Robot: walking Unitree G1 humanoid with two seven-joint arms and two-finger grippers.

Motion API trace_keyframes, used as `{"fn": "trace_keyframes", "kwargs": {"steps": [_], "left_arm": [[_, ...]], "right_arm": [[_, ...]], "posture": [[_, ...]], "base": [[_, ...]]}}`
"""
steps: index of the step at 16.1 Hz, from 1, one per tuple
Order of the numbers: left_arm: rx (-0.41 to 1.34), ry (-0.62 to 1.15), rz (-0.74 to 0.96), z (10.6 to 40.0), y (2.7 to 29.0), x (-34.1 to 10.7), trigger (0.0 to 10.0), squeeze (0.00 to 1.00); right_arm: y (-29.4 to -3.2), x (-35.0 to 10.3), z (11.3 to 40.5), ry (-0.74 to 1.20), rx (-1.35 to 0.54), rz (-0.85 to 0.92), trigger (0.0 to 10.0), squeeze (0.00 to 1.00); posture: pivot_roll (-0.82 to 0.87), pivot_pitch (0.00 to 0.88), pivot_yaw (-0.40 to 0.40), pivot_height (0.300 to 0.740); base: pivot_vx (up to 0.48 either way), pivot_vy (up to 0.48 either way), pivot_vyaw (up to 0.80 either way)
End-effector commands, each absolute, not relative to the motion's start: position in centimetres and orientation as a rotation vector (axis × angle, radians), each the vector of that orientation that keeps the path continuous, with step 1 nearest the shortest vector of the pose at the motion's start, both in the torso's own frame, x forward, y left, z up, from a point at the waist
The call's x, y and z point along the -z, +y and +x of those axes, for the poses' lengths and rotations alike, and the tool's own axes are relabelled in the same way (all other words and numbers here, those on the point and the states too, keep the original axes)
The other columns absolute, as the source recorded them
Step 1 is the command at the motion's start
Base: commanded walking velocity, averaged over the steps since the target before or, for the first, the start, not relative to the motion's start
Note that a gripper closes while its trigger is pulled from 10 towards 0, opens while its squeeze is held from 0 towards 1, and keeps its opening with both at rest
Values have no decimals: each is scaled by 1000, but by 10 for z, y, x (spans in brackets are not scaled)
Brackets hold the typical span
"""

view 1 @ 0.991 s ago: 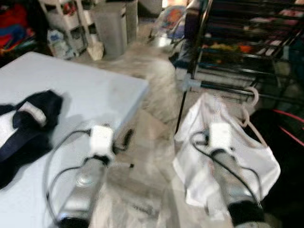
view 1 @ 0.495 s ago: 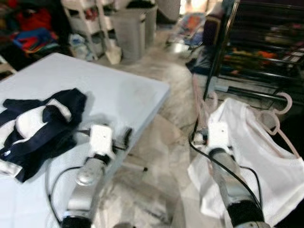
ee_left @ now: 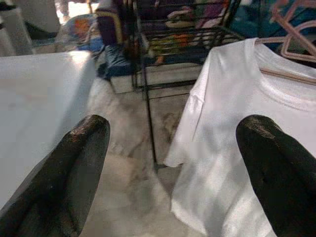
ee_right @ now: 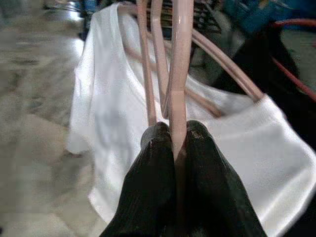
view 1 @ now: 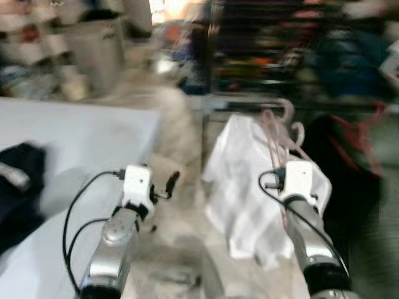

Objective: Hang hanger

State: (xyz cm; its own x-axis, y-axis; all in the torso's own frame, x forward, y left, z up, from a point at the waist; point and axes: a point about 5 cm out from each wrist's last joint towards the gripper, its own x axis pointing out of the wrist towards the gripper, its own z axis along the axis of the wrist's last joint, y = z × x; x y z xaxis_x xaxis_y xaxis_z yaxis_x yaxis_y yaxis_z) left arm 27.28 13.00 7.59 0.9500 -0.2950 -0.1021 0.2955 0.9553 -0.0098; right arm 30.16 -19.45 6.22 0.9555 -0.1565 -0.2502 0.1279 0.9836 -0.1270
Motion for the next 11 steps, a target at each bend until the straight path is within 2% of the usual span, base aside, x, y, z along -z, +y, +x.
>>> {"fn": "trace_keyframes", "kwargs": {"steps": [1, 4, 9, 11], "left_arm": [[292, 93, 13, 273, 136, -79, 10000, 0], [302, 91, 13, 273, 135, -81, 10000, 0], [299, 89, 11, 273, 134, -81, 10000, 0], [305, 90, 10, 273, 133, -80, 10000, 0]], "right_arm": [[-189, -69, 309, 245, 142, -89, 10000, 0], [-185, -70, 316, 255, 110, -62, 10000, 0], [-173, -57, 310, 328, 23, -56, 10000, 0], [-169, -65, 320, 297, 10, -69, 10000, 0]], "posture": [[-14, 0, 60, 740], [-13, 0, 65, 740], [-13, 0, 62, 740], [-15, 0, 65, 740]], "base": [[0, 0, 0], [251, 0, 0], [0, 0, 0], [0, 0, 0]]}}
